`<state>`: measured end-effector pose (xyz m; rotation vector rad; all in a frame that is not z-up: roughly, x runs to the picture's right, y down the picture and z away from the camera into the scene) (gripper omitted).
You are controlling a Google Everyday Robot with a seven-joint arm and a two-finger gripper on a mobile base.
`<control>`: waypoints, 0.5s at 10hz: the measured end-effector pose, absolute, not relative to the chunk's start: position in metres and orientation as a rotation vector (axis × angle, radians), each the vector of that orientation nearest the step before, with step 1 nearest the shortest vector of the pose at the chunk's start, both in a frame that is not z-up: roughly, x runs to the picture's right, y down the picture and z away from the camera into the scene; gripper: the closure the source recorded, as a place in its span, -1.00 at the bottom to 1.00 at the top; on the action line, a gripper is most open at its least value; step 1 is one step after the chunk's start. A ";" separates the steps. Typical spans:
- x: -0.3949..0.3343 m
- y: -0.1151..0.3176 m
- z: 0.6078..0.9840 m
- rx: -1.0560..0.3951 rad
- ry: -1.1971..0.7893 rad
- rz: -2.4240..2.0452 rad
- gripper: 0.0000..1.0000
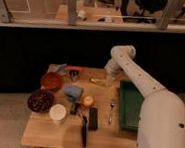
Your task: Place banana in table surface
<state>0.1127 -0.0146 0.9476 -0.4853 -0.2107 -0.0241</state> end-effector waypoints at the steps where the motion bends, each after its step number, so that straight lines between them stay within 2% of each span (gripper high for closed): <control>1: 0.112 -0.015 0.951 -0.487 -0.212 -0.024 -0.60; 5: 0.115 -0.010 0.967 -0.508 -0.215 -0.021 -0.60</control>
